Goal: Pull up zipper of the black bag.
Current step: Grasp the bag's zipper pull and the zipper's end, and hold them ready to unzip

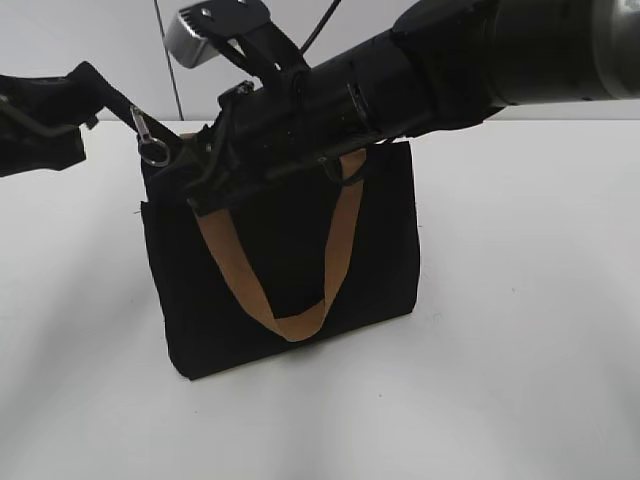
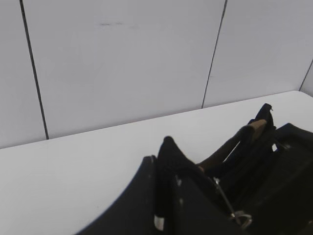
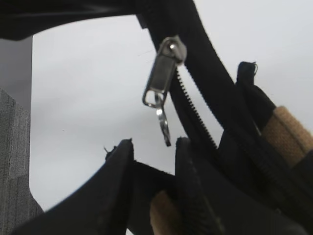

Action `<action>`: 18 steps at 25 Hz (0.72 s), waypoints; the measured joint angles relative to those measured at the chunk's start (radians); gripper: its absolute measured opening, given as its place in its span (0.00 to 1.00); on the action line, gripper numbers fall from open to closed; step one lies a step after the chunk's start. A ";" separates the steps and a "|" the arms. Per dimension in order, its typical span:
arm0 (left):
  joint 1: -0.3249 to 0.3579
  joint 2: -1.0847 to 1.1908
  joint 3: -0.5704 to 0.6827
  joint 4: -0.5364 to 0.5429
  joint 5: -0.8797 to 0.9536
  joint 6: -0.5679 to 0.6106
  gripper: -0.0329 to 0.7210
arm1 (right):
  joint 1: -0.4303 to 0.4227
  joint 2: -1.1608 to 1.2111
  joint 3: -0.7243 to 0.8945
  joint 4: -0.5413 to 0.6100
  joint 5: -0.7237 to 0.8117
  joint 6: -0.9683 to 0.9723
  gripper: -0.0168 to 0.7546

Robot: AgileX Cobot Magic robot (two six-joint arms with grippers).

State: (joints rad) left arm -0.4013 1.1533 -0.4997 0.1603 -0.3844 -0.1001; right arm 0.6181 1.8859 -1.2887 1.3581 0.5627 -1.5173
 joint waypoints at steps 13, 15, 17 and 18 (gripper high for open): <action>0.000 -0.002 0.000 -0.001 0.013 0.000 0.06 | 0.000 -0.006 0.000 0.119 0.054 -0.094 0.33; 0.000 -0.002 0.000 -0.001 0.019 0.000 0.06 | 0.000 -0.006 0.000 0.135 0.054 -0.110 0.33; 0.000 -0.002 0.000 -0.001 0.021 0.000 0.06 | 0.000 -0.006 0.000 0.138 0.048 -0.116 0.30; 0.000 -0.002 0.000 -0.001 0.022 0.000 0.06 | 0.000 -0.006 0.000 0.139 0.043 -0.117 0.27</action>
State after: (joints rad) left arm -0.4013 1.1517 -0.4997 0.1594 -0.3623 -0.1001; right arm 0.6181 1.8804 -1.2887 1.4972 0.6054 -1.6342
